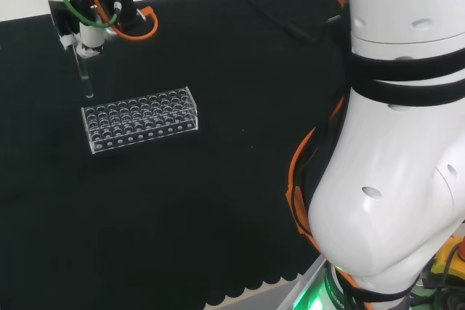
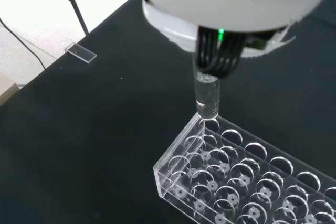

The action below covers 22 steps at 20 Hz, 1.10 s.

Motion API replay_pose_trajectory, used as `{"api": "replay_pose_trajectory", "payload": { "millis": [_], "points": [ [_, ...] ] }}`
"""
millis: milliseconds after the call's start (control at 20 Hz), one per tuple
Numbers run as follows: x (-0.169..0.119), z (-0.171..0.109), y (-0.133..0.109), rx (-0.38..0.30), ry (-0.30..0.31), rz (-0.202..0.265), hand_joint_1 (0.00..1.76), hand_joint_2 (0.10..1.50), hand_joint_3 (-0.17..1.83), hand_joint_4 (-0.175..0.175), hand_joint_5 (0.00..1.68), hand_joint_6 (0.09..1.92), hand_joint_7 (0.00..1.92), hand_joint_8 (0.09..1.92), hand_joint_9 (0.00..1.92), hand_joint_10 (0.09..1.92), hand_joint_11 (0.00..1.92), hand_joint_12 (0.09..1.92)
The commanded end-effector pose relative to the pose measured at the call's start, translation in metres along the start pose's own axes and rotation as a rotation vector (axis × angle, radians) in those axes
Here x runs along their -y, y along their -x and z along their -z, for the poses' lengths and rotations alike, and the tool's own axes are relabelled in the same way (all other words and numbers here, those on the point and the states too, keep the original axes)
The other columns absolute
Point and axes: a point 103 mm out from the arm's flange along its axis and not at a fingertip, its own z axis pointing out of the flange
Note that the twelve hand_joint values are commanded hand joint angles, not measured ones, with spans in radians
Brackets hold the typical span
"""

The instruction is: Put the test tube back in the rack.

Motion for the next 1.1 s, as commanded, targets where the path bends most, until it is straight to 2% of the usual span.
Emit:
{"api": "replay_pose_trajectory", "payload": {
  "millis": [50, 600, 1100],
  "points": [
    [-0.009, -0.01, -0.003, -0.018, -0.011, 0.01, 1.45, 0.45, 0.89, -0.175, 1.4, 0.51, 1.52, 0.54, 1.4, 0.42, 0.99, 1.17],
    [-0.03, -0.012, -0.009, -0.028, 0.01, 0.04, 1.45, 0.45, 0.89, -0.175, 1.4, 0.51, 1.52, 0.54, 1.4, 0.42, 0.99, 1.17],
    [-0.036, -0.024, -0.001, -0.018, -0.009, 0.041, 1.45, 0.45, 0.89, -0.175, 1.4, 0.51, 1.52, 0.54, 1.4, 0.42, 0.98, 1.18]
  ]
}}
